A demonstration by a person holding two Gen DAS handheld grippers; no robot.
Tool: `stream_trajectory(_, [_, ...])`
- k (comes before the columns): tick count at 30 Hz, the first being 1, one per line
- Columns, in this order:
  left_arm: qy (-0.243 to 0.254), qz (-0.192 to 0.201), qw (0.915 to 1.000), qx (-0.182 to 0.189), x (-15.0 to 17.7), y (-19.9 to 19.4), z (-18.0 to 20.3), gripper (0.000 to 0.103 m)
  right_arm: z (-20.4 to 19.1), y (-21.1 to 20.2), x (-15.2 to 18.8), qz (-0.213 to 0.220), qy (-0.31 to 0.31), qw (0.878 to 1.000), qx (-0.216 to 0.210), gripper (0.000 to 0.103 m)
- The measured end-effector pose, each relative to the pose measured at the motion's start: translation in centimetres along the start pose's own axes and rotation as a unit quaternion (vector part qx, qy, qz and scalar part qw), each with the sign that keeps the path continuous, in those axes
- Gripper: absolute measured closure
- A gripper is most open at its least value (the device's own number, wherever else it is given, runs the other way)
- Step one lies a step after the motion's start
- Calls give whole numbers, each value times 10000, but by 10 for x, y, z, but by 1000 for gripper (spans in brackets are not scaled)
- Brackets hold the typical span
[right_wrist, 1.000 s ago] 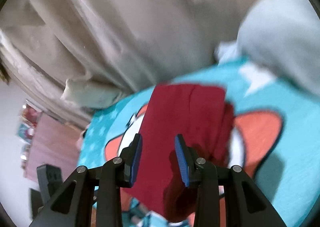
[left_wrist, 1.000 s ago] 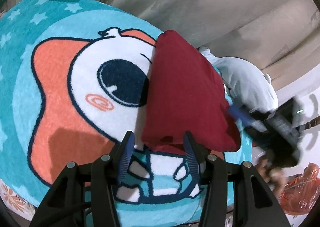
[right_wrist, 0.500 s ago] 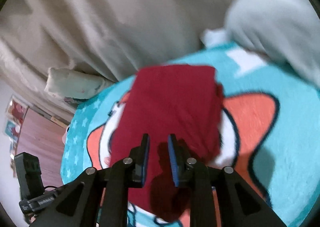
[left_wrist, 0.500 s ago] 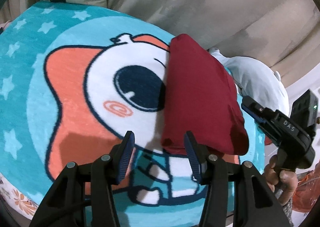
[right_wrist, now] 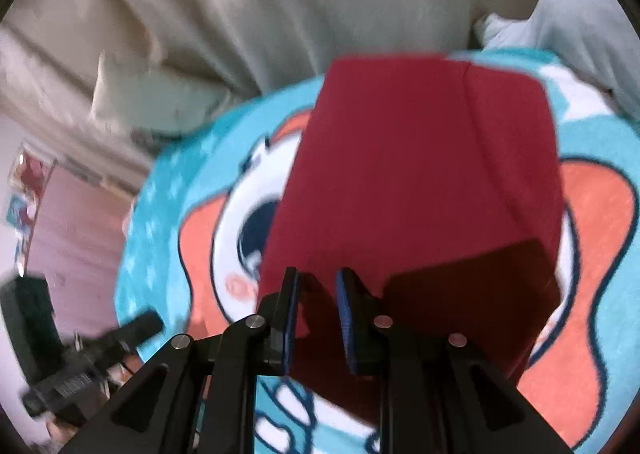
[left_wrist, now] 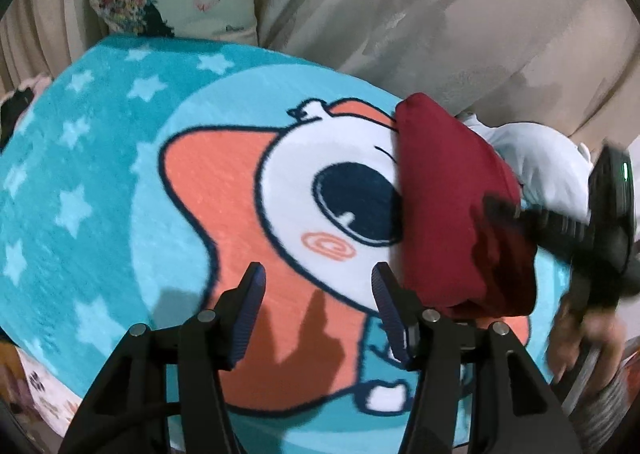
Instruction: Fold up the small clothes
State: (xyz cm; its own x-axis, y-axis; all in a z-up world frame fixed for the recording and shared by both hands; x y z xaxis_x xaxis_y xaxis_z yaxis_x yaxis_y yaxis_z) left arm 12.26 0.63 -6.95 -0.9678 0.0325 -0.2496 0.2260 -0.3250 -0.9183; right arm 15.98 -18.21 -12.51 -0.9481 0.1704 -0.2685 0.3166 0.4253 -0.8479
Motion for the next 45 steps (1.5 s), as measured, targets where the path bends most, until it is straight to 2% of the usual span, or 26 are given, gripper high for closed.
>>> stream_trajectory(4, [191,71,9998,-17,-5,-3,-8,49,7,0,-52,342,273,9982,406,78])
stream_trajectory(7, [360,139,9992,-60,-9,-5,-17,48,12,24,-81,228,456,9970,584,77])
stream_trajectory(10, [510,231,9983,-168,-13,-8,-30,48,22,60,-94,-203,558,9955,733,65])
stream_trajectory(13, [587,286,9977,-205,-18,-10,-40,46,22,52,-94,-60,734,9944,754,65])
stream_trajectory(17, [607,269,9977,-152,-23,-9,-45,45,13,13,-63,342,945,9939,450,63])
stream_trajectory(23, [708,363,9966,-196,-19,-14,-30,45,25,-2,10,444,1042,9920,561,60])
stream_trajectory(26, [748,610,9948,-330,-15,-28,-14,45,25,-11,38,342,888,9934,648,59])
stream_trajectory(29, [768,1035,9900,-578,-7,-50,8,35,23,-13,60,171,638,9957,657,58])
stream_trajectory(32, [788,1619,9790,-953,3,-78,26,22,28,-29,78,221,479,9965,645,58])
stream_trajectory(35, [778,2306,9600,-1381,16,-111,46,12,31,-53,85,406,298,9966,657,58])
stream_trajectory(37, [752,2531,9517,-1564,23,-122,55,2,32,-69,88,551,168,9959,695,56])
stream_trajectory(39, [647,2676,9457,-1726,32,-131,64,0,32,-82,92,686,36,9946,775,51])
stream_trajectory(41, [599,2600,9508,-1574,37,-130,69,0,31,-92,95,773,-66,9935,831,50])
stream_trajectory(42, [569,2421,9582,-1415,41,-125,72,0,31,-94,97,786,-112,9930,876,50])
stream_trajectory(45, [410,2137,9654,-1439,49,-116,72,0,32,-97,101,797,-223,9906,1088,48])
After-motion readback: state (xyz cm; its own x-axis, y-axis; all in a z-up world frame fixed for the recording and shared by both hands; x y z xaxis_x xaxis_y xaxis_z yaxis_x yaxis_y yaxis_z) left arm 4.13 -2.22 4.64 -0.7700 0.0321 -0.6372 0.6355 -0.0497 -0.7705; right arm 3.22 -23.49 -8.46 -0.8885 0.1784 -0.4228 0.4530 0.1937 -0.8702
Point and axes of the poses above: each gripper's, at about its wrist camera, not at the fingertips, and y roughly the way its jaws point, z to its right, x to its underside, the point moved 9 cm from there along y, roughly the way its jaws point, and after that the axes turned 13 degrees about -z, right-handed, at the moved point
